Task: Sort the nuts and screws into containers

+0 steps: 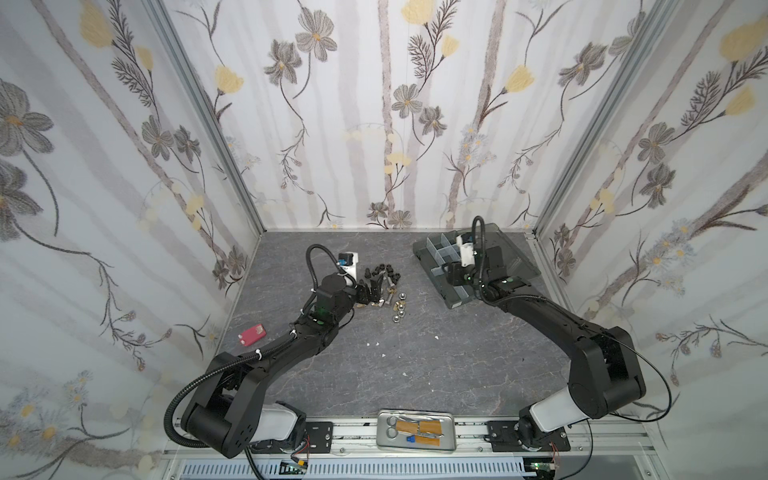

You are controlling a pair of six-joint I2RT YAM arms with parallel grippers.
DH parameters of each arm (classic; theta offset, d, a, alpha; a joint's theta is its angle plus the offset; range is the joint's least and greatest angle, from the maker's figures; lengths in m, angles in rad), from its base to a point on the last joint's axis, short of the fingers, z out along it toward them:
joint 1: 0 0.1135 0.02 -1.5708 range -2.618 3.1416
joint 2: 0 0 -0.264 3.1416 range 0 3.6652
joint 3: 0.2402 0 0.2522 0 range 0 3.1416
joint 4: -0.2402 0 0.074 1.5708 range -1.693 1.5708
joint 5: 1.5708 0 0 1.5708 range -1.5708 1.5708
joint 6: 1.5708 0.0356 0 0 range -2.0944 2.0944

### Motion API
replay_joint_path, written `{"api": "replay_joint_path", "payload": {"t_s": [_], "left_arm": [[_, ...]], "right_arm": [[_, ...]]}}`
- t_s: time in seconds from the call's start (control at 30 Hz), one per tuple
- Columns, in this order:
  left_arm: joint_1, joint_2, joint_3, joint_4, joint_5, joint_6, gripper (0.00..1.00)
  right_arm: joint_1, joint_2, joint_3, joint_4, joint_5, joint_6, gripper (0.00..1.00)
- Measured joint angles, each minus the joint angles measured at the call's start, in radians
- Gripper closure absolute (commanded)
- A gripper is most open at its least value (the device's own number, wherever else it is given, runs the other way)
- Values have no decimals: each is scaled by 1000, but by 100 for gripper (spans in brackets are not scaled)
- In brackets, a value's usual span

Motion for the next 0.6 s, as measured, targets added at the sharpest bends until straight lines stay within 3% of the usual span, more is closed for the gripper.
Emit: {"api": "replay_joint_path", "payload": {"t_s": [0.17, 0.23, 0.6], "left_arm": [[74, -78, -127, -34, -63, -76, 0], [76, -104, -160, -41, -70, -92, 0], [78, -55, -211, 10, -43, -121, 0]], "right_arm": [[253, 160, -5, 36, -71, -95, 49], [299, 215, 3, 29, -84, -124, 49], [321, 322, 37, 37, -26, -180, 57]]}}
